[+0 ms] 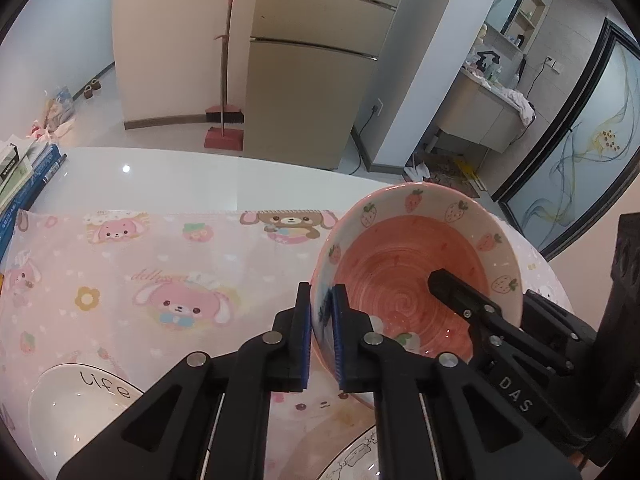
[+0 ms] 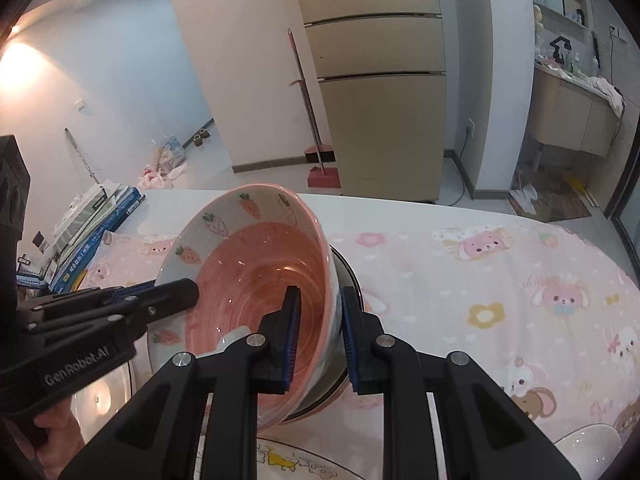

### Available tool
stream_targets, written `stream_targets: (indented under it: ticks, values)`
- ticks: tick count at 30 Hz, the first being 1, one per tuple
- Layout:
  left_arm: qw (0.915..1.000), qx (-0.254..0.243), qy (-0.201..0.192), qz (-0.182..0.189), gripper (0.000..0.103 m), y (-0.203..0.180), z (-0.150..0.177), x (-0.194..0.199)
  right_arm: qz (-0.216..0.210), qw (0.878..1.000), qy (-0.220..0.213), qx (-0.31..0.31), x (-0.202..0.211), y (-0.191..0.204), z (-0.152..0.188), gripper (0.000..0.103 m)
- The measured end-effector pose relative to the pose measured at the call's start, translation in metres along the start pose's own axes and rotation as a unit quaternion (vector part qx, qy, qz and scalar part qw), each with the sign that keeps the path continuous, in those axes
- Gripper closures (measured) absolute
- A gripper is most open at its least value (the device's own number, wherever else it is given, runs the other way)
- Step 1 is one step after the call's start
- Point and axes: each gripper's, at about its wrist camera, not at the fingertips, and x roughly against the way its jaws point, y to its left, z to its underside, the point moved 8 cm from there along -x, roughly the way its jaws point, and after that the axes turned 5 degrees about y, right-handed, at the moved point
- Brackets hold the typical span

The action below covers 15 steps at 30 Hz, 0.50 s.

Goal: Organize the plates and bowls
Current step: 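Lower the pink strawberry bowl into the stacked bowls with both tools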

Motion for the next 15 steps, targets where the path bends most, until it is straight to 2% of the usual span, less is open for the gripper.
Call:
stream_targets:
  ticks: [4,7,9,11,12,15]
  values:
    - [0.9999,-0.012,0.009,-0.003,0.094,-0.005,0.000,0.001,0.020,1.000,0.010,0.011,0.003,0.003,0.001,0.082]
    - [0.9997,-0.010,0.018,-0.009,0.094,-0.004,0.003,0.002,0.062,0.997,-0.006,0.048,0.007,0.010,0.001,0.082]
    - [0.9997,-0.009,0.021,-0.011,0.094,-0.003,0.002,0.003,0.098,0.991,-0.021,0.084,0.008,0.017,0.001,0.082]
    - [0.9995,-0.010,0.027,-0.014,0.094,-0.002,0.002,0.003,0.161,0.974,-0.056,0.148,0.012,0.025,0.001,0.081]
    - [0.9994,-0.007,0.030,-0.016,0.094,-0.001,0.003,0.002,0.168,0.970,-0.064,0.162,0.011,0.027,0.002,0.081]
    - [0.9994,-0.006,0.032,-0.005,0.096,-0.001,0.004,-0.001,0.121,0.984,-0.054,0.118,0.007,0.012,0.000,0.084]
